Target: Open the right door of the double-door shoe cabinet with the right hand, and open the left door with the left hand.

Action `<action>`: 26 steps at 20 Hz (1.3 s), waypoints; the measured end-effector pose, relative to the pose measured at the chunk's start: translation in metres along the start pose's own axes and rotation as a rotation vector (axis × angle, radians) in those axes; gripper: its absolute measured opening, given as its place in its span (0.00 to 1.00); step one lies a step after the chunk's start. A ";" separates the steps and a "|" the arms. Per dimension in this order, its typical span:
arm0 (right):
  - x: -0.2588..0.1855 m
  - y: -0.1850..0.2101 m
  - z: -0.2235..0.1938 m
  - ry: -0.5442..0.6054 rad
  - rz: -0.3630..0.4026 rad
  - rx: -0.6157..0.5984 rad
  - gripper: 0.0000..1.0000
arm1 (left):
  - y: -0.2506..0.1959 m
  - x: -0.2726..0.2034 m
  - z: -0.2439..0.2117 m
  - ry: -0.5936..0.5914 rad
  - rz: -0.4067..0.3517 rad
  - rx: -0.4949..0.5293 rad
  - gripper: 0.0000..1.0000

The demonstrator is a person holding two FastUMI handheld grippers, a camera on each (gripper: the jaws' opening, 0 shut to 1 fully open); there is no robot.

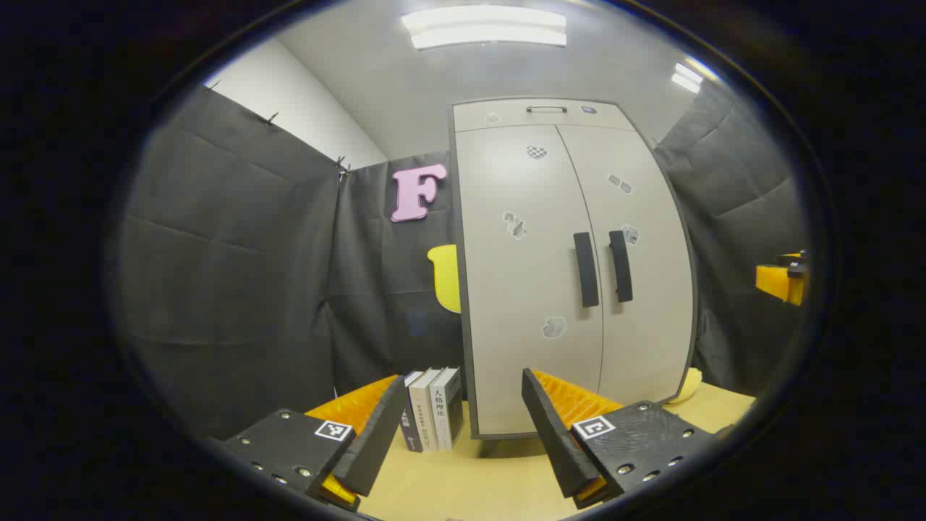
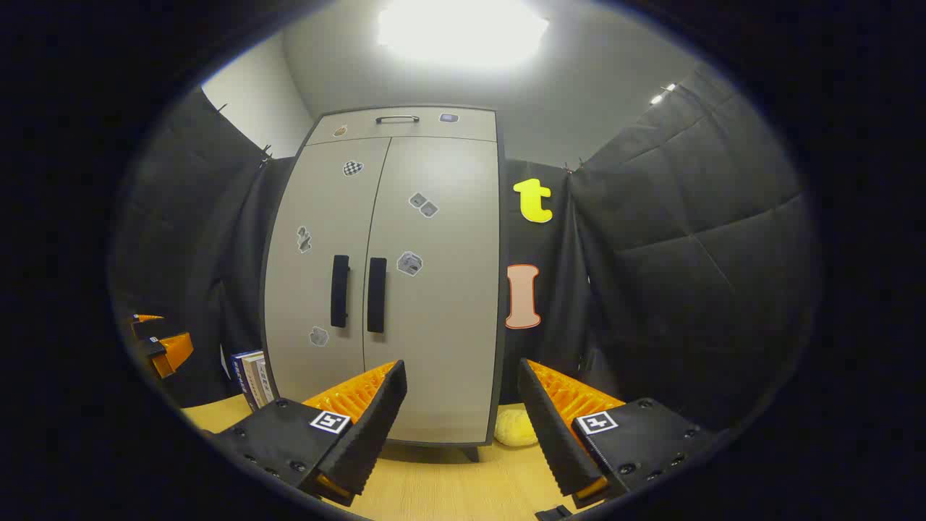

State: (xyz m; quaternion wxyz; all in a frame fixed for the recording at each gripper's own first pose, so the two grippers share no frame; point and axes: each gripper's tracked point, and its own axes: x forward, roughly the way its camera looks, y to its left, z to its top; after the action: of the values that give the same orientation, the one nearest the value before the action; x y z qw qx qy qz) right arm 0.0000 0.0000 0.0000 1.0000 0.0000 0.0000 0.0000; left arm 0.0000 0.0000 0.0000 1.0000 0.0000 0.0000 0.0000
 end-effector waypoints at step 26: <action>0.050 0.036 0.022 -0.013 0.094 0.047 0.97 | 0.025 -0.009 0.006 -0.008 0.047 0.058 0.94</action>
State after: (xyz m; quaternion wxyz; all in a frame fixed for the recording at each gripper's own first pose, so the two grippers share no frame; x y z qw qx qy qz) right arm 0.0505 0.0360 0.0222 0.9986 0.0234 -0.0063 0.0472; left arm -0.0094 0.0251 0.0057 0.9993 0.0291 -0.0041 0.0237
